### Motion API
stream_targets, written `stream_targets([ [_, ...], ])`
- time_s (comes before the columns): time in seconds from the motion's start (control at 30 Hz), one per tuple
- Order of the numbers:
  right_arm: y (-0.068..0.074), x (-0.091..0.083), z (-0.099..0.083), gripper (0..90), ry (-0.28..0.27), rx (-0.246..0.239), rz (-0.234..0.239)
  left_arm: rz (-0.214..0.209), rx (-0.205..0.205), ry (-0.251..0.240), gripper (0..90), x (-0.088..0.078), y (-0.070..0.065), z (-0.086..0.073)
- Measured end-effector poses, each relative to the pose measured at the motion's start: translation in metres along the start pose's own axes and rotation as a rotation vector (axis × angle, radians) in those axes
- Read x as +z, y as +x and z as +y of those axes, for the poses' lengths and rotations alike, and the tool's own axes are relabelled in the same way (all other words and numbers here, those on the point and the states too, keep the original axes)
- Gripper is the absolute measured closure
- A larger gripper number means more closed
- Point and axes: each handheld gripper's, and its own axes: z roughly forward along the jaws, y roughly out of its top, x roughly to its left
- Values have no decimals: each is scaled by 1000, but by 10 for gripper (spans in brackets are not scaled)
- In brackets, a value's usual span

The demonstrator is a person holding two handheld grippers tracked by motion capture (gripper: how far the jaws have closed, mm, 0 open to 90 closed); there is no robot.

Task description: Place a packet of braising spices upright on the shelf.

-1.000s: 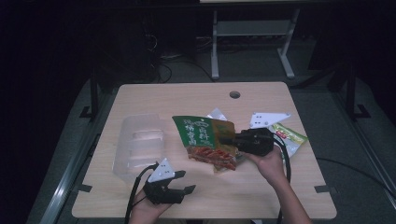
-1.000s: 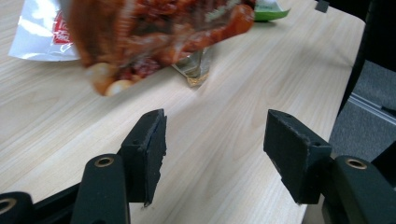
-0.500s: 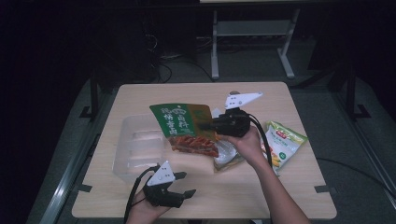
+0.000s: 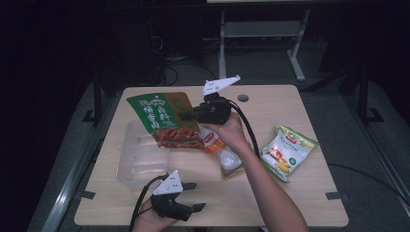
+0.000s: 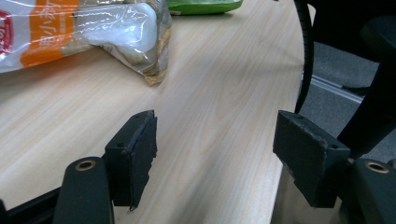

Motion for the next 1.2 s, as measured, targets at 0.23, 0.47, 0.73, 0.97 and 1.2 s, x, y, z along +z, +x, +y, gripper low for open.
stream_targets([
  [0.23,-9,30,16,898,-3,-14,12,6,20,11,297,-1,5,-1],
  [0.47,-21,62,28,898,-10,-6,27,26,8,-4,289,-7,10,-2],
  [0.73,-37,104,24,898,-1,30,25,49,-7,-25,290,-10,11,-1],
  [0.97,-47,128,11,898,8,64,26,53,-2,-14,291,-9,11,-1],
  [1.2,-52,131,6,899,-14,88,19,41,10,0,293,-5,9,-1],
])
